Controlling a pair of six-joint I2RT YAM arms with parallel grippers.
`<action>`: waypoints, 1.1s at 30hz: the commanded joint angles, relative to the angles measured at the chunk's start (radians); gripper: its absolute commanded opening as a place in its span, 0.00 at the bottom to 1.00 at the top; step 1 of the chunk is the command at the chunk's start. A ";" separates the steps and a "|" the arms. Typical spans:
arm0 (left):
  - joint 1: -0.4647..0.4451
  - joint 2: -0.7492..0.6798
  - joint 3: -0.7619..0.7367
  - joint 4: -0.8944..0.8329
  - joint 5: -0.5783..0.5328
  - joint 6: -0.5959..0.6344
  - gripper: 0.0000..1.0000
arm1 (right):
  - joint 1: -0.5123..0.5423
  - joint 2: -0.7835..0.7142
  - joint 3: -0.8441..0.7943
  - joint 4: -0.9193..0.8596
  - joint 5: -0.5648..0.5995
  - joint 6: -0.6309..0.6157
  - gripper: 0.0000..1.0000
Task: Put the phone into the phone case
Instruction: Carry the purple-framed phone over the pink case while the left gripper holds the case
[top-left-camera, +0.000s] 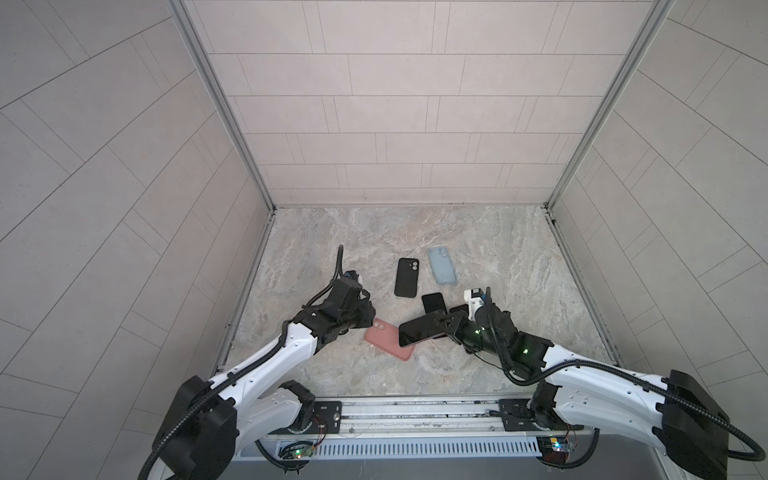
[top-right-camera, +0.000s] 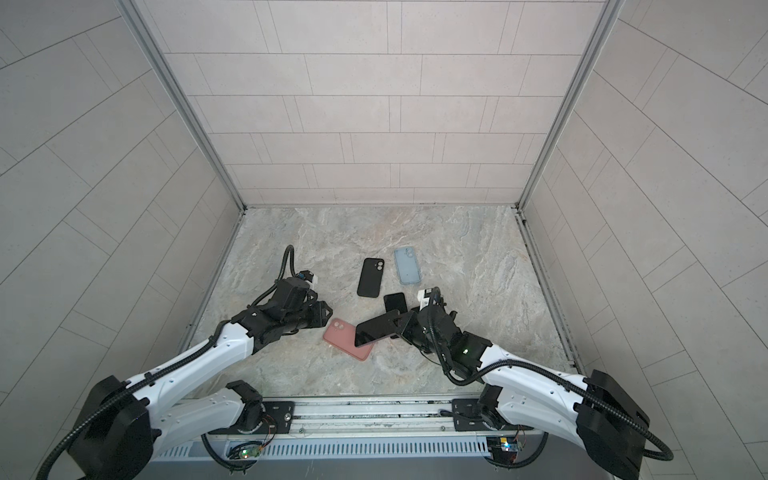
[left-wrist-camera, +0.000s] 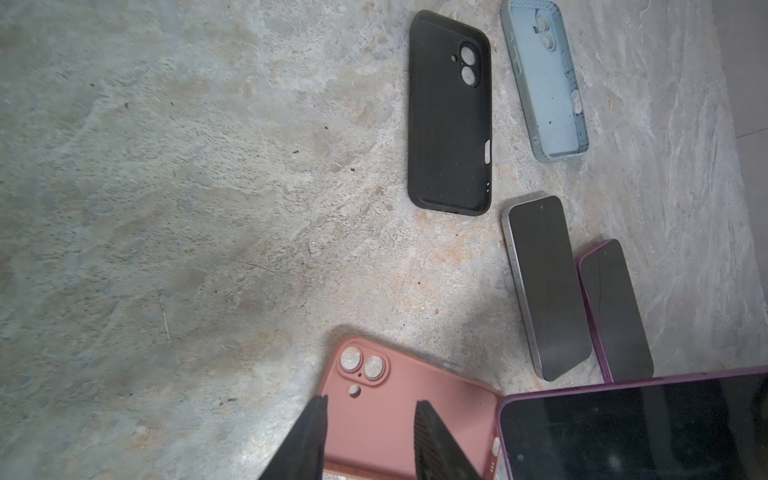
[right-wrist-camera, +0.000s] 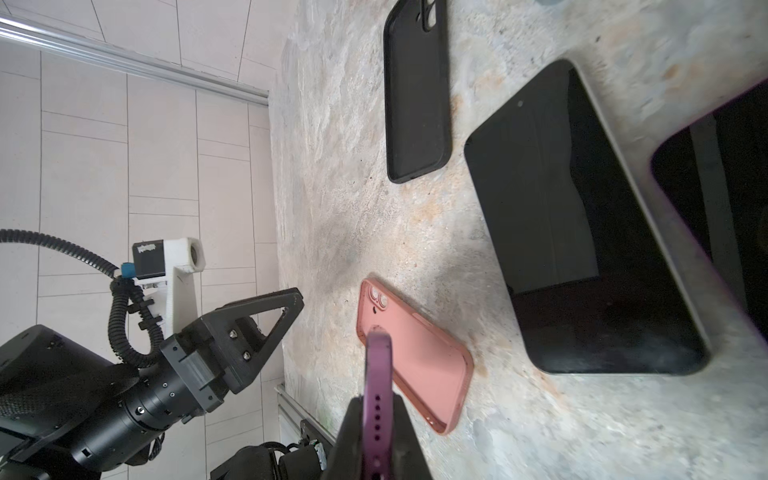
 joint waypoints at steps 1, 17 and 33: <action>0.012 0.015 -0.031 0.048 0.009 -0.025 0.43 | 0.032 0.042 -0.001 0.194 0.068 0.067 0.00; 0.047 -0.049 -0.246 0.321 0.162 -0.182 0.47 | 0.166 0.405 -0.094 0.766 0.223 0.101 0.00; 0.057 -0.047 -0.270 0.336 0.115 -0.181 0.57 | 0.224 0.589 -0.108 1.002 0.355 0.087 0.00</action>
